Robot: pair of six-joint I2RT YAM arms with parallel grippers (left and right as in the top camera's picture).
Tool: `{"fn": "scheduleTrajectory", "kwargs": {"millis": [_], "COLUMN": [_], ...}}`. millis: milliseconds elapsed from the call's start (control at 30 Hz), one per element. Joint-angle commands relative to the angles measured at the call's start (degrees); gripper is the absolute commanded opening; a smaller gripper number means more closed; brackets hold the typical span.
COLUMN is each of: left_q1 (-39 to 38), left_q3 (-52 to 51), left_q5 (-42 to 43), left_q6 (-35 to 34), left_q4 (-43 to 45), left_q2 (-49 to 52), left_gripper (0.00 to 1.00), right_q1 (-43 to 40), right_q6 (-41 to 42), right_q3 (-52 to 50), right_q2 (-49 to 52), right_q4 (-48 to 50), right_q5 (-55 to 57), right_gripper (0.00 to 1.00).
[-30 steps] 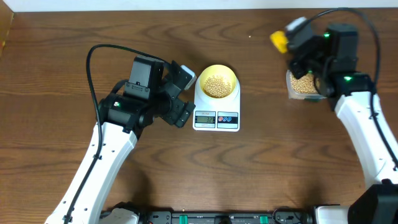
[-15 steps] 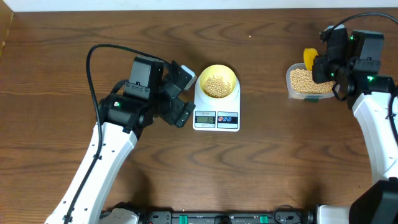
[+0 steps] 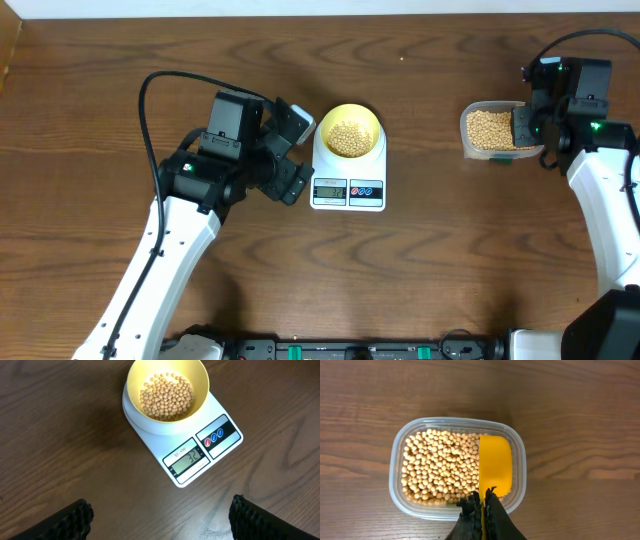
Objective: Scoop item into bowl and weigh 50g on scale
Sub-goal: 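Lower the yellow scoop into the soybean tub with the right gripper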
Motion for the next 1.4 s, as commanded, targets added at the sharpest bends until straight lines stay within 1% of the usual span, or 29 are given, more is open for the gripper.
{"fn": "scheduleTrajectory", "kwargs": {"millis": [0, 367, 600, 1067, 1233, 1367], "left_q1": [0.0, 0.0, 0.0, 0.0, 0.0, 0.0], "left_q3": [-0.8, -0.8, -0.8, -0.8, -0.8, -0.8], "left_q5": [0.9, 0.9, 0.9, 0.9, 0.9, 0.9], "left_q6": [1.0, 1.0, 1.0, 1.0, 1.0, 1.0], "left_q4": [-0.1, -0.1, -0.1, -0.2, -0.2, -0.1], "left_q2": [-0.4, -0.4, -0.4, -0.4, -0.4, -0.4], "left_gripper": [0.89, 0.89, 0.89, 0.89, 0.89, 0.89], "right_q1": [-0.2, -0.1, -0.1, -0.1, -0.1, -0.1], "right_q6": [0.6, 0.7, 0.6, 0.6, 0.6, 0.6], "right_q3": [-0.3, -0.3, -0.3, -0.3, -0.3, -0.3], "right_q2": [0.2, 4.8, 5.4, 5.4, 5.4, 5.4], "right_q4": [-0.1, 0.1, -0.8, -2.7, -2.8, -3.8], "right_q5": [1.5, 1.5, 0.3, -14.6, -17.5, -17.7], "right_gripper": [0.01, 0.01, 0.01, 0.01, 0.01, 0.01]}}
